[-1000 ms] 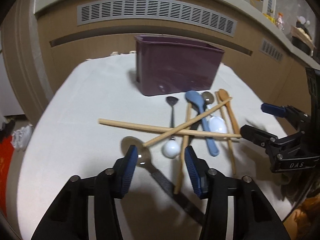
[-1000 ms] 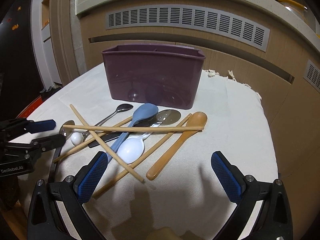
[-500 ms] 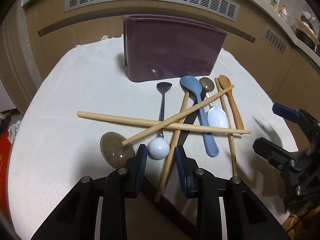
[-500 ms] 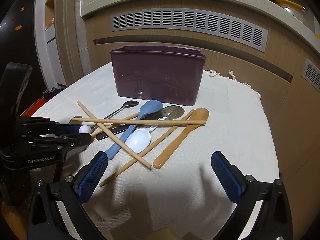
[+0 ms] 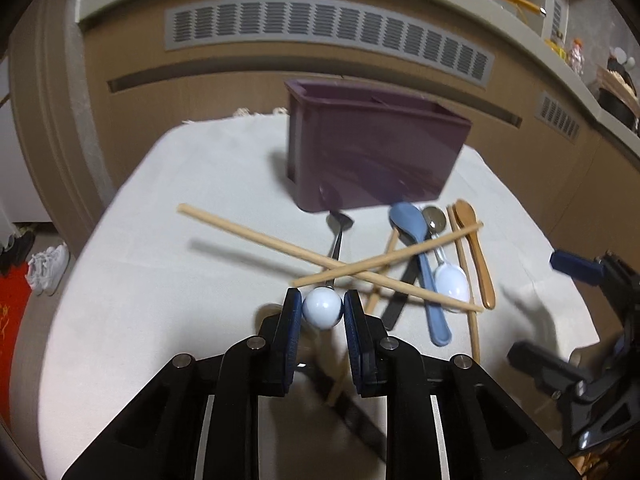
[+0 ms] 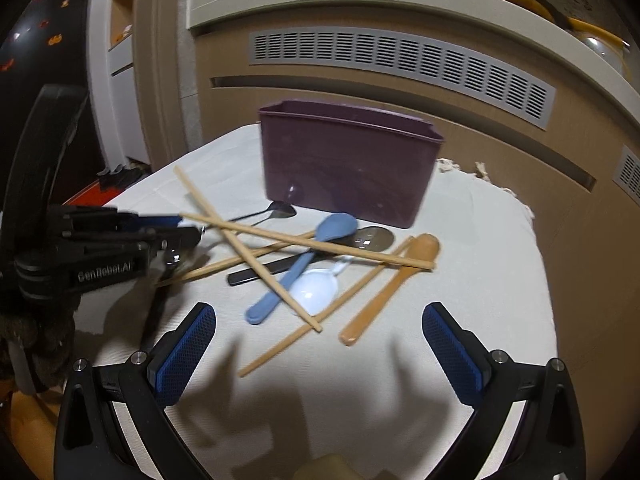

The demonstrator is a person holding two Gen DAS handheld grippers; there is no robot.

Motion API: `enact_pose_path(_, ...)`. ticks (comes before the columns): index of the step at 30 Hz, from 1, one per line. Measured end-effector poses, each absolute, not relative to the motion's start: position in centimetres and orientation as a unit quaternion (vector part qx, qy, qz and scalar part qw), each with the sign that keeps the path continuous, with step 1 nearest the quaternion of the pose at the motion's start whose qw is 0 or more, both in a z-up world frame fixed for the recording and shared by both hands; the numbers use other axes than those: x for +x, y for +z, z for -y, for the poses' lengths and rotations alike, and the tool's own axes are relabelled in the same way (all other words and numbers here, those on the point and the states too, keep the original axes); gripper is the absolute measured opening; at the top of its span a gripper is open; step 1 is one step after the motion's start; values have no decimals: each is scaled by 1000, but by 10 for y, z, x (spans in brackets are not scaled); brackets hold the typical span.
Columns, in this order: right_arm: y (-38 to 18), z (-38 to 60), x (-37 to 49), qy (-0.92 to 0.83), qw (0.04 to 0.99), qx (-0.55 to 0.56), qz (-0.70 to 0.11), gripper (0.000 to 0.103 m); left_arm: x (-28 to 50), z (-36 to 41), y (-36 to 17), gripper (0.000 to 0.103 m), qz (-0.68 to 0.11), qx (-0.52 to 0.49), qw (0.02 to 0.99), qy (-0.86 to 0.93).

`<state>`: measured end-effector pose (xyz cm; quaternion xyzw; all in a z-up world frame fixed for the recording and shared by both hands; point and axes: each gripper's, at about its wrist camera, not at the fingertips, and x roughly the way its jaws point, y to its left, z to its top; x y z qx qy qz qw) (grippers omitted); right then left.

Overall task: Organize utensils
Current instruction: 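Grasp the ball-topped spoon with left gripper while right grasps black-handled spoon, then lift both spoons and carry them over the purple caddy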

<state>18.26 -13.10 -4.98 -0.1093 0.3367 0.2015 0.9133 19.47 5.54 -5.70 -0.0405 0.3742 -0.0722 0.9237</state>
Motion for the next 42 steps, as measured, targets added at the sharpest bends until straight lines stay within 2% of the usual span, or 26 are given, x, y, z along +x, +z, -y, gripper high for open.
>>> enact_pose_path(5,-53,104,186,260,888,-116,-362,103,186,-83,-45,22,-356,-48,932,-44)
enact_pose_path(6,-55,96,187,280,878,-116,-370,96,184,-90,-44,22,-354,-50,933,-38)
enact_pose_path(7,-57,89,189,296,869,-119,-377,87,182,-95,-44,22,-353,-52,933,-34)
enact_pose_path(9,-64,63,195,332,842,-142,-401,41,179,-103,-44,22,-353,-55,934,-28)
enact_pose_path(10,-66,52,197,343,835,-149,-404,37,178,-105,-45,22,-352,-56,934,-26)
enact_pose_path(19,-85,-7,235,356,809,-152,-442,37,163,-126,-44,22,-338,-62,939,-19)
enact_pose_path(26,-85,-31,232,340,817,-204,-419,38,157,-138,-41,22,-326,-74,943,-8)
enact_pose_path(28,-82,-31,227,343,813,-214,-419,31,156,-138,-40,22,-324,-75,943,-6)
enact_pose_path(30,-81,-29,225,341,813,-219,-418,31,155,-136,-37,22,-323,-71,944,-6)
enact_pose_path(40,-3,53,194,353,856,-122,-356,31,123,-105,16,22,-263,-27,964,-18)
enact_pose_path(42,12,74,187,345,868,-104,-342,28,116,-95,26,22,-252,-15,967,-25)
